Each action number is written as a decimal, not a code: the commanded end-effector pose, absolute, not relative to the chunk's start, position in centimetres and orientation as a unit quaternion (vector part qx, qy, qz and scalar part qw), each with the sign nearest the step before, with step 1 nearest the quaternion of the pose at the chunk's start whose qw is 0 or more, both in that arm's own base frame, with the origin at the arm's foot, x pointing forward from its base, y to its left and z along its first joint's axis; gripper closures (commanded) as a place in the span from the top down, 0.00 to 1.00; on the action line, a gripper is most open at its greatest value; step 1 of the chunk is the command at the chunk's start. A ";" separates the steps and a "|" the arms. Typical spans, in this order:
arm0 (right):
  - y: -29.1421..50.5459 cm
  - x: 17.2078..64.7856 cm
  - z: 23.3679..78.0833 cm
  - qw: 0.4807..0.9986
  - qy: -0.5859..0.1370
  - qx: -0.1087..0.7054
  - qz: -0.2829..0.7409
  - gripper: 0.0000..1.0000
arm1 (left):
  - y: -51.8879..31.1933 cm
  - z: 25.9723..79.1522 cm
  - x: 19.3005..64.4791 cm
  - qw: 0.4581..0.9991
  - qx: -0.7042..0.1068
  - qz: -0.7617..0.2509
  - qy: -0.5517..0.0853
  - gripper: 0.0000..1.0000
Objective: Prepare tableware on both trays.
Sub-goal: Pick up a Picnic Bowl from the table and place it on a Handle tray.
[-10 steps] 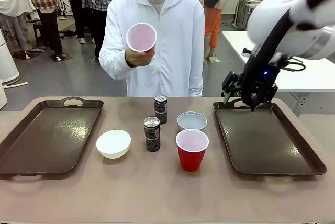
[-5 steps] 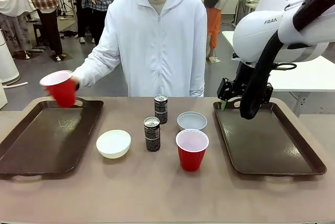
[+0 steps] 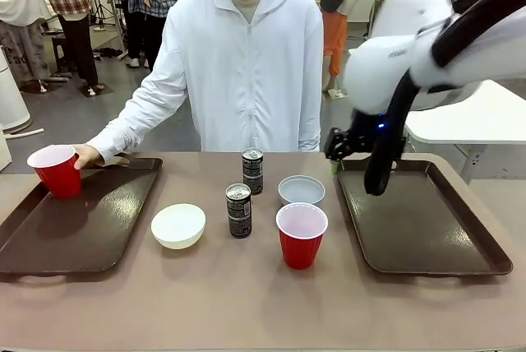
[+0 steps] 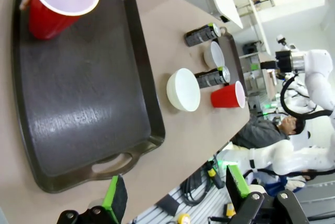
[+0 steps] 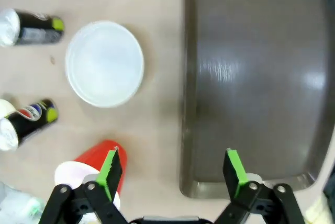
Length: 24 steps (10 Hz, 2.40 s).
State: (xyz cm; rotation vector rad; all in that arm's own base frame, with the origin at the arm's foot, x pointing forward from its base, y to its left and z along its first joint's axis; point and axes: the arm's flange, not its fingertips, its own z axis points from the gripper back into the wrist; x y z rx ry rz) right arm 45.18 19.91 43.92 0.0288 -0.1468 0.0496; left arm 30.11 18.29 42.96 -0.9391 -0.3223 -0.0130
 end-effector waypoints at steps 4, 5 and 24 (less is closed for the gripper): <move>24.9 51.8 37.5 0.994 -0.103 -0.030 0.038 1.00 | 18.4 43.0 30.1 0.877 -0.453 -0.005 -0.163 1.00; 24.8 52.2 36.5 0.995 -0.090 -0.023 0.033 1.00 | 18.4 43.0 30.1 0.877 -0.453 -0.005 -0.163 1.00; 21.0 50.5 40.0 0.997 -0.043 0.071 0.009 0.00 | 18.4 43.0 30.1 0.877 -0.453 -0.005 -0.163 1.00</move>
